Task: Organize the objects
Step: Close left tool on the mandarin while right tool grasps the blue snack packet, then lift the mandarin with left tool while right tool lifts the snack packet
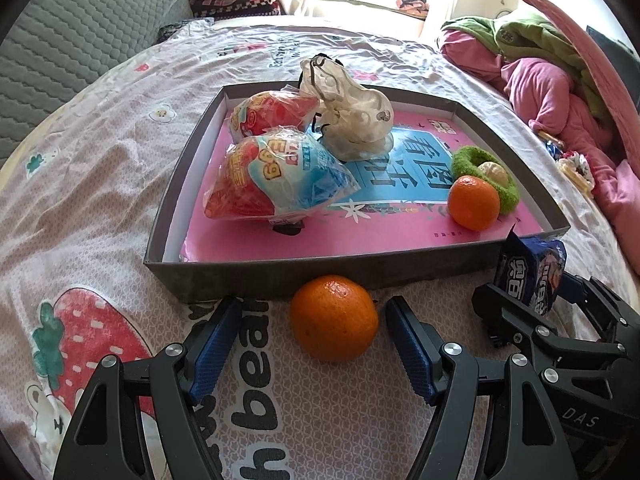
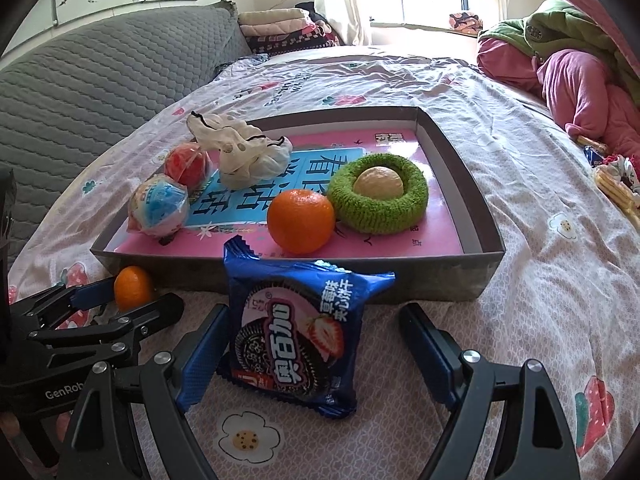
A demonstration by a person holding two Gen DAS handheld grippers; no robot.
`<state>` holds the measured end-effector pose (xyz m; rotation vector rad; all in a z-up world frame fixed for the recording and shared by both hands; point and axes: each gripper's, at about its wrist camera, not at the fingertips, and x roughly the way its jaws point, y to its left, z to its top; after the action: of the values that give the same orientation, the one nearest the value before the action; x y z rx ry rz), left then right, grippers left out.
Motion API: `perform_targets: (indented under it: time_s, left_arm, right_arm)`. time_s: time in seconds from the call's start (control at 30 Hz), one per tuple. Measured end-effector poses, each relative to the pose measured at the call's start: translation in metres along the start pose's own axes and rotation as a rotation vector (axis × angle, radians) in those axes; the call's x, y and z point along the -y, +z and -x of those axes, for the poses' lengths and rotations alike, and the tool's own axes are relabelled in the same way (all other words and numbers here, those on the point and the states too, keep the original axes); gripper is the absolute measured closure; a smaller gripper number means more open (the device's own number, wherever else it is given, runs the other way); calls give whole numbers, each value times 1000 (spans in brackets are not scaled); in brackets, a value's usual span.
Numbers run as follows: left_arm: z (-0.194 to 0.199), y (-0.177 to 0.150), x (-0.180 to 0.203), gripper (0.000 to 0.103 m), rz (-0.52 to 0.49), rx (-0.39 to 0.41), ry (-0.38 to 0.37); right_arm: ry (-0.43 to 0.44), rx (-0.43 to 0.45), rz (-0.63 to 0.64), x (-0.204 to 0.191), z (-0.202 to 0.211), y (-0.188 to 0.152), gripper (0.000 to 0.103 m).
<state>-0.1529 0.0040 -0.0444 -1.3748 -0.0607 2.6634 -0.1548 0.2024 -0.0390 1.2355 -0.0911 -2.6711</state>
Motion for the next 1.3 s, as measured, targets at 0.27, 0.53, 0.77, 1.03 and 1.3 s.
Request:
perform_targets:
  time_s: [0.27,0.53,0.77,1.03,1.3]
  left_arm:
    - [2,-1,-1,29,19,12,0]
    - [7,-2,-3,52,27,16,-22]
    - [12,-4,5,66,-1,16,-28]
    - [20,-7,3,67,2,22,-15]
    - [36,-12,4,67,1,38,-2]
  right_arm:
    - [-35,-2,19,-3,-1,-1,27]
    - [-43,8,49,-11,2,-4,46]
    - [-44,4,60,-14,5,-5,50]
    - [-45,1,68,-15,10,-8,51]
    - [-40,5,74,-19,20,-12,51]
